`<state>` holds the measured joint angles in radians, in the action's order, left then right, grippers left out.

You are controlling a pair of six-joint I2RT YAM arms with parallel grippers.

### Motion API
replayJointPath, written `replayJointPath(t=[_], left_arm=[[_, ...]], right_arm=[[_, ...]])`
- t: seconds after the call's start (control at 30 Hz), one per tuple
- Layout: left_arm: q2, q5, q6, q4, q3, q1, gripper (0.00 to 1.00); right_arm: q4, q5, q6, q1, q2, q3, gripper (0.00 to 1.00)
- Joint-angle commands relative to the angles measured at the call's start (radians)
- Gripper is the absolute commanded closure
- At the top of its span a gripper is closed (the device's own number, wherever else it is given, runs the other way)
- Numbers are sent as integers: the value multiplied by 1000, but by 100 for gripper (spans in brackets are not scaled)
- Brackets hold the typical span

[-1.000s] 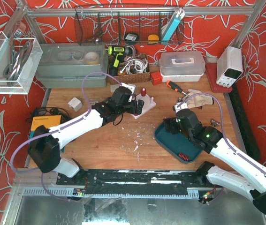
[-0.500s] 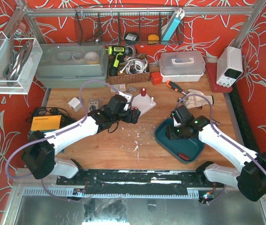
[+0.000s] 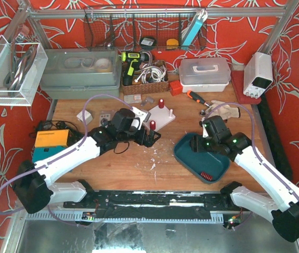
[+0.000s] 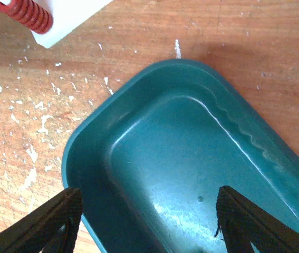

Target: Install the large spring

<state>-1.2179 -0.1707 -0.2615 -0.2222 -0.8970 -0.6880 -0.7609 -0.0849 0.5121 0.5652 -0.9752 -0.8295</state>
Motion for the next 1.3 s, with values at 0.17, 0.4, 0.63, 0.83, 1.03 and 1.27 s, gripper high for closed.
replayJointPath(t=[0.17, 0.4, 0.63, 0.83, 1.03, 1.27], left_arm=[[57, -168, 11, -104, 18, -2, 0], [259, -162, -186, -18, 178, -2, 0], [307, -25, -318, -227, 198, -2, 0], [236, -35, -389, -288, 168, -2, 0], [127, 14, -388, -364, 65, -2, 0], [16, -37, -303, -394, -20, -2, 0]], right_arm=[[-180, -53, 14, -26, -6, -21, 35], [-346, -49, 59, -47, -53, -75, 35], [-322, -95, 32, -60, -141, -112, 35], [-237, -137, -53, -61, -231, -67, 36], [-235, -114, -24, -83, -289, -34, 40], [-322, -138, 330, -105, -281, -18, 31]])
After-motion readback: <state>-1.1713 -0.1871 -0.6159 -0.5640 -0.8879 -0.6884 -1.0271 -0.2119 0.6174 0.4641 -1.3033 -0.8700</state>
